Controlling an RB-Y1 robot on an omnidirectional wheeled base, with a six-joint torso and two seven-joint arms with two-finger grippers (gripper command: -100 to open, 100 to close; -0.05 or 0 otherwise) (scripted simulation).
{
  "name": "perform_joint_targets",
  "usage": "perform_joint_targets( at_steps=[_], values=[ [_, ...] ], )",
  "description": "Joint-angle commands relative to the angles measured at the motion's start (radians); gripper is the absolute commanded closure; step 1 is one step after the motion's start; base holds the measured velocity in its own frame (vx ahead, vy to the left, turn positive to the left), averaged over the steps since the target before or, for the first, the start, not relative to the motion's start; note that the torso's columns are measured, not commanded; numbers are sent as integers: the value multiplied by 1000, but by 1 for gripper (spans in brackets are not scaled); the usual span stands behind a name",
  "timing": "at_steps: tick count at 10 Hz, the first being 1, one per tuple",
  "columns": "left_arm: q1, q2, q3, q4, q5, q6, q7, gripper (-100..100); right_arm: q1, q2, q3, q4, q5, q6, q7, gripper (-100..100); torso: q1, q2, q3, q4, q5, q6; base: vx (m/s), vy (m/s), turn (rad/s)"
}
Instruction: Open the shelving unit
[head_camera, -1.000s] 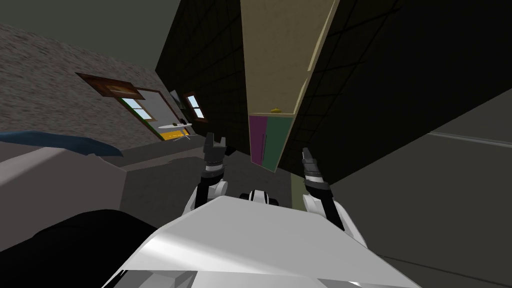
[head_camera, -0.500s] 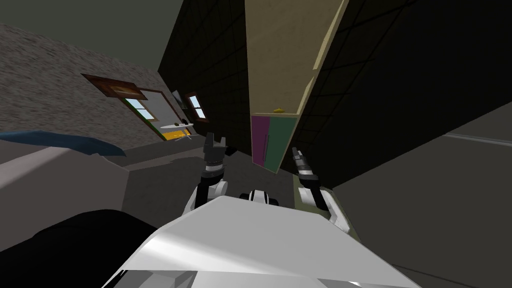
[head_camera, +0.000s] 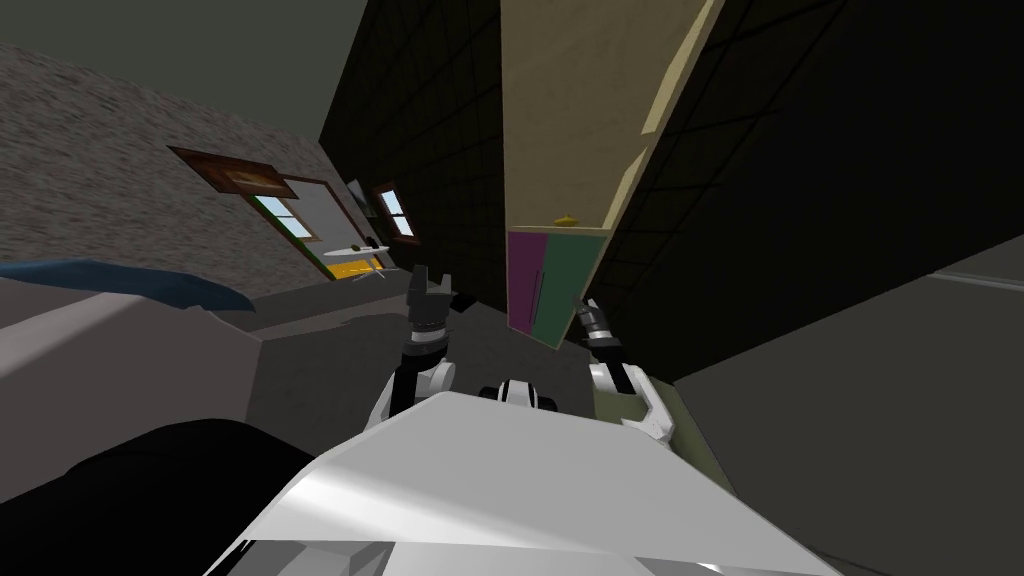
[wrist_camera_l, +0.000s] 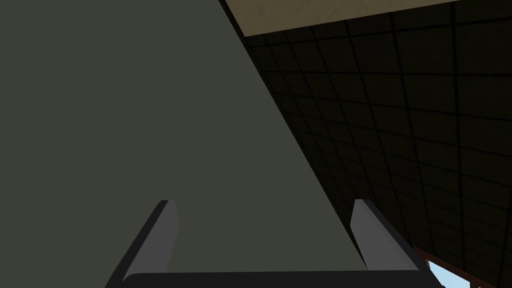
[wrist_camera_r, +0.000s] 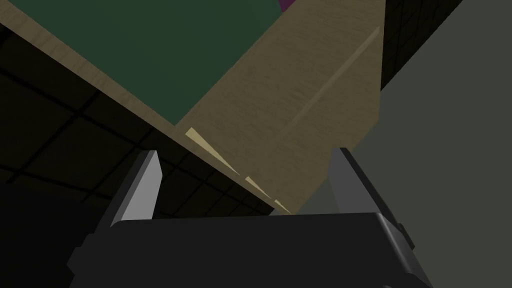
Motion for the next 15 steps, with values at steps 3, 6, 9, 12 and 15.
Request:
perform_joint_targets(
  at_steps=[3, 6, 9, 12, 15],
  values=[
    [0, 0, 0, 0, 0, 0, 0, 0, -113, -1, 12, 118, 106, 84, 118, -100, 2, -1, 0, 0, 1, 0, 37, 66, 20],
    [0, 0, 0, 0, 0, 0, 0, 0, -183, -5, 18, 192, 167, 137, 183, -100, 2, -1, 0, 0, 0, 0, 31, 57, 19],
    [0, 0, 0, 0, 0, 0, 0, 0, -290, -15, 27, 305, 257, 218, 275, -100, 2, -2, -1, 0, 1, 0, 41, 62, 24],
    [0, 0, 0, 0, 0, 0, 0, 0, -358, -24, 33, 382, 317, 273, 342, -100, 1, 0, 0, 0, 0, 0, 34, 59, 18],
    [0, 0, 0, 0, 0, 0, 0, 0, -398, -29, 36, 443, 346, 300, 372, -100, 1, 0, 0, 0, 0, 0, 28, 42, 11]
  ],
)
